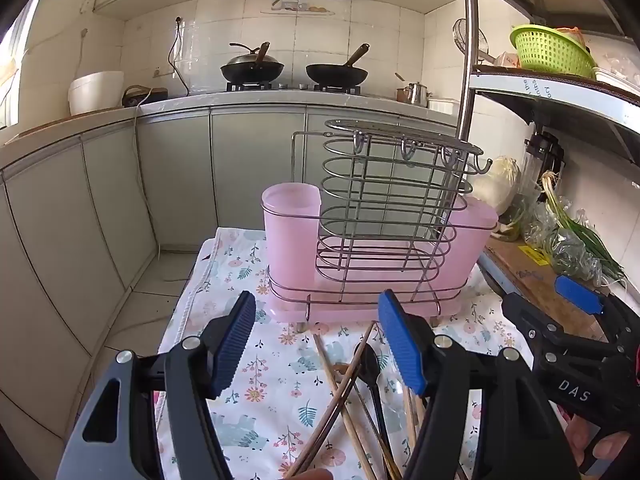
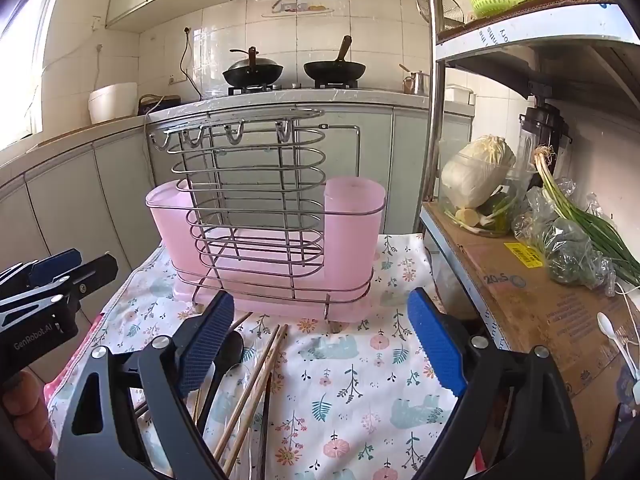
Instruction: Organize utensils
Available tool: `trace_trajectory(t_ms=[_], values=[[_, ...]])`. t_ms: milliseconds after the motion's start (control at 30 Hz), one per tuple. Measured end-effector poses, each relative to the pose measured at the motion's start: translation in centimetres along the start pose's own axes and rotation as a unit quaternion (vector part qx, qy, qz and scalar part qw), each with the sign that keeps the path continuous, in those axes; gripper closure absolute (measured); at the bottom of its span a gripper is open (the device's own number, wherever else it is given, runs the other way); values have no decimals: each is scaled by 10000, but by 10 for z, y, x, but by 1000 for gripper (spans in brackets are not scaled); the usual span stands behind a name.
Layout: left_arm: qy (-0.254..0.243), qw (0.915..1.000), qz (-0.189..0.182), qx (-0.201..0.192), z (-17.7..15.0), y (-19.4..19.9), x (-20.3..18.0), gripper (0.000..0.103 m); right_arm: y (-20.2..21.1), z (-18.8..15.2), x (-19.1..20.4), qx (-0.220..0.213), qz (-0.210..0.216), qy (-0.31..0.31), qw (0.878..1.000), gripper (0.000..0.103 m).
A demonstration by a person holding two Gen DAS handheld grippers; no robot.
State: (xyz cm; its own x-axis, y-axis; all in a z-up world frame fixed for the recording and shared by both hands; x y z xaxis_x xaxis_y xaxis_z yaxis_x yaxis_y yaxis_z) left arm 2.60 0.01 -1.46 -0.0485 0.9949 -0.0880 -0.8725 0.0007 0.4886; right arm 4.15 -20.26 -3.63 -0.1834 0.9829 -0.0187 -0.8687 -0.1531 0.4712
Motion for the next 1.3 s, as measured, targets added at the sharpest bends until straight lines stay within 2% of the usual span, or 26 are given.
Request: trace_trajectory(t_ms=[1300], values=[[32, 10000, -21, -10, 5, 3, 2, 39, 1, 4, 5, -40, -39, 170, 9998, 14]])
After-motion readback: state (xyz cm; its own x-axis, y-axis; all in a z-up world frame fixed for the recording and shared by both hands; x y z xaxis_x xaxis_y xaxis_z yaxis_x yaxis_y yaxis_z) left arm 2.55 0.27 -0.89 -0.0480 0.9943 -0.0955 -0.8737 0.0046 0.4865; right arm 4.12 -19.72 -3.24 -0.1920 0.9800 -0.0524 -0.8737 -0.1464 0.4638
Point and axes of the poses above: each gripper's, at about its wrist camera, not at the fingertips, and y roughly against the way its jaws point, x to its left, z to its top, the point moved 3 cm from there along -y, roughly the way its jaws point, and after that the axes turned 2 degrees about y, right-handed, at the moved point
